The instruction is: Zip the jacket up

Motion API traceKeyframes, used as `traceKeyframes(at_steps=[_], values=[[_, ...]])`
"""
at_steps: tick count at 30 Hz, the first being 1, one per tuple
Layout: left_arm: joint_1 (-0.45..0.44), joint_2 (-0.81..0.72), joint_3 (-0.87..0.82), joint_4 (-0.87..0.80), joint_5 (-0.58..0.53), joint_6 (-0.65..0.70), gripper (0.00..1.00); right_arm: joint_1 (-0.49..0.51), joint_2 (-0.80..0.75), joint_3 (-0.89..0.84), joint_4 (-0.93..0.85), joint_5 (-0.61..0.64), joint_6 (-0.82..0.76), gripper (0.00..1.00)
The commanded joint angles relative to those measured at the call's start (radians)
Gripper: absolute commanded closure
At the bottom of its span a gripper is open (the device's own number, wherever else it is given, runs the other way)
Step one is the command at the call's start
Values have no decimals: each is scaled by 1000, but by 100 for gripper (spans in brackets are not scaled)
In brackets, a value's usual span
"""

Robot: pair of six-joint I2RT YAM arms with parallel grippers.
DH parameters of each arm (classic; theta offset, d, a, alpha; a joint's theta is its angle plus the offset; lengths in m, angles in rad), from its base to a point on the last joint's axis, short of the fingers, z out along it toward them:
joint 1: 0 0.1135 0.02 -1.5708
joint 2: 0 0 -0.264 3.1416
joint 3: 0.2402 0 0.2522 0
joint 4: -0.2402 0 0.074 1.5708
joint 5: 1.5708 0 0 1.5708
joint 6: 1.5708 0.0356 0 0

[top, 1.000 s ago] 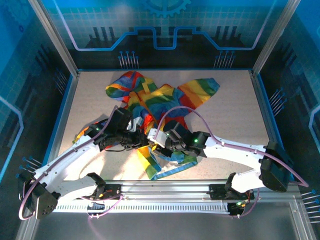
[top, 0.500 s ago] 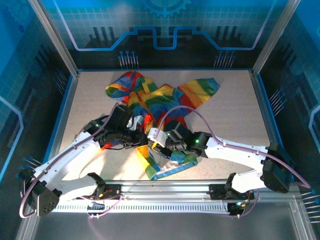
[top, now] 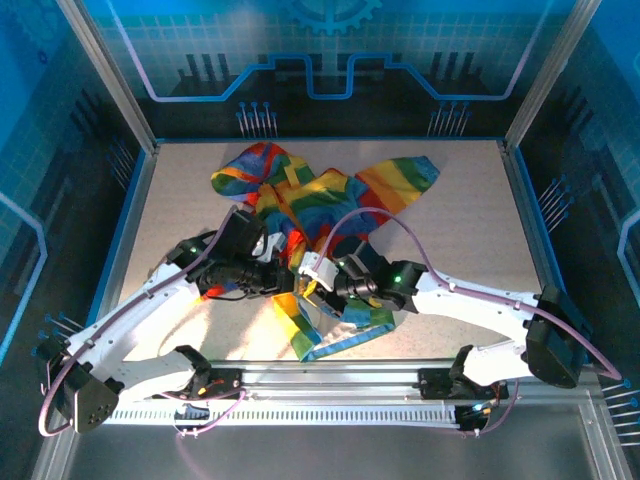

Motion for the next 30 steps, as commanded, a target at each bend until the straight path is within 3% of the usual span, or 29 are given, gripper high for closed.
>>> traceKeyframes(at_steps=[1, 10, 14, 18, 23, 27, 30], values=[[-11, -9, 20, -60, 13, 24, 100, -44, -15, -7, 11, -56, 69, 100], [-27, -21, 22, -61, 17, 24, 100, -89, 22, 5, -28, -85, 142, 100], [-26, -52, -15, 17, 11, 16, 100, -95, 12, -8, 5, -163, 136, 100], [-26, -82, -88, 179, 63, -50, 84, -89, 11, -10, 35, -237, 142, 100], [-26, -96, -117, 225, 58, -85, 66, -84, 6, -10, 44, -237, 150, 100], [-27, -132, -144, 260, 37, -118, 63, -83, 9, -10, 47, -234, 160, 100], [-27, -153, -171, 289, 27, -145, 69, -83, 10, -10, 55, -231, 162, 100]])
